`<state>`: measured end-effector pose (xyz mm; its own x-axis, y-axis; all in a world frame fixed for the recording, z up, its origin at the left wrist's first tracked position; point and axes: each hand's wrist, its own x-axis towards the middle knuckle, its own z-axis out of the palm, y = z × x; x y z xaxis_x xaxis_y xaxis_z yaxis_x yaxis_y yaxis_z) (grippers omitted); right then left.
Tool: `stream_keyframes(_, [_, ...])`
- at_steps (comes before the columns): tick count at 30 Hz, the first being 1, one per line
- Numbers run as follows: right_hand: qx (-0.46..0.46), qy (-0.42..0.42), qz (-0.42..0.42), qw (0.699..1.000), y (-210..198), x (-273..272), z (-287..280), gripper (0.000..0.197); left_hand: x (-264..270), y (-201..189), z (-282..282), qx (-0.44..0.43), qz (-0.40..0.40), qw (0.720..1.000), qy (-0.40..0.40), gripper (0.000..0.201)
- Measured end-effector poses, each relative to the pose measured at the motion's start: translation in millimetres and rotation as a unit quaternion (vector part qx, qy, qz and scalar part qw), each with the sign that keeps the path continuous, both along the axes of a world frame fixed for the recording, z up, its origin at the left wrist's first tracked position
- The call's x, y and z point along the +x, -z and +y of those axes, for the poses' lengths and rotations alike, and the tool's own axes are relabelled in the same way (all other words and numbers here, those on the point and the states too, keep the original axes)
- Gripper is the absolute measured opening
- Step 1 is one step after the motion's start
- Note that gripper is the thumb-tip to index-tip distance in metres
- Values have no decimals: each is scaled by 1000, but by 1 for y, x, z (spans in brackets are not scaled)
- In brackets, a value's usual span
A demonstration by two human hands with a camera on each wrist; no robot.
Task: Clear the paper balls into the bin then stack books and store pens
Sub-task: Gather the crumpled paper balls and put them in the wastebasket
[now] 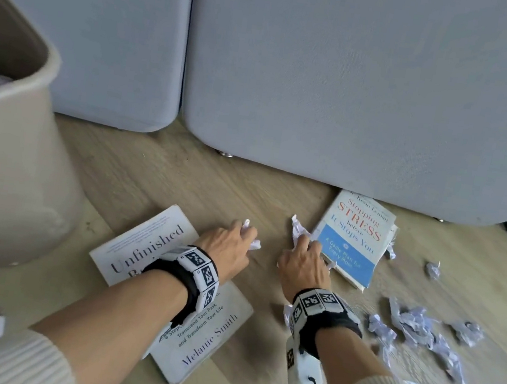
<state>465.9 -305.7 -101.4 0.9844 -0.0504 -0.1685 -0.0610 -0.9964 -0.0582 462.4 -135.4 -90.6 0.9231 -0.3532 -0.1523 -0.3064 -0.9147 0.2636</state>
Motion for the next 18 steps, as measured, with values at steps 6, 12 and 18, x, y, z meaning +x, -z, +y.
stream_keyframes(6, [29,-151,-42,987,-10,-17,-20,20,-2,-2,-5,72,8,997,26,22])
stream_keyframes(12, [177,83,-199,960,-38,-21,-62,9,-15,-17,-21,61,17,995,77,40])
stream_keyframes(18, [128,31,-80,988,-24,-34,-66,20,-41,-18,-87,48,50,992,101,67])
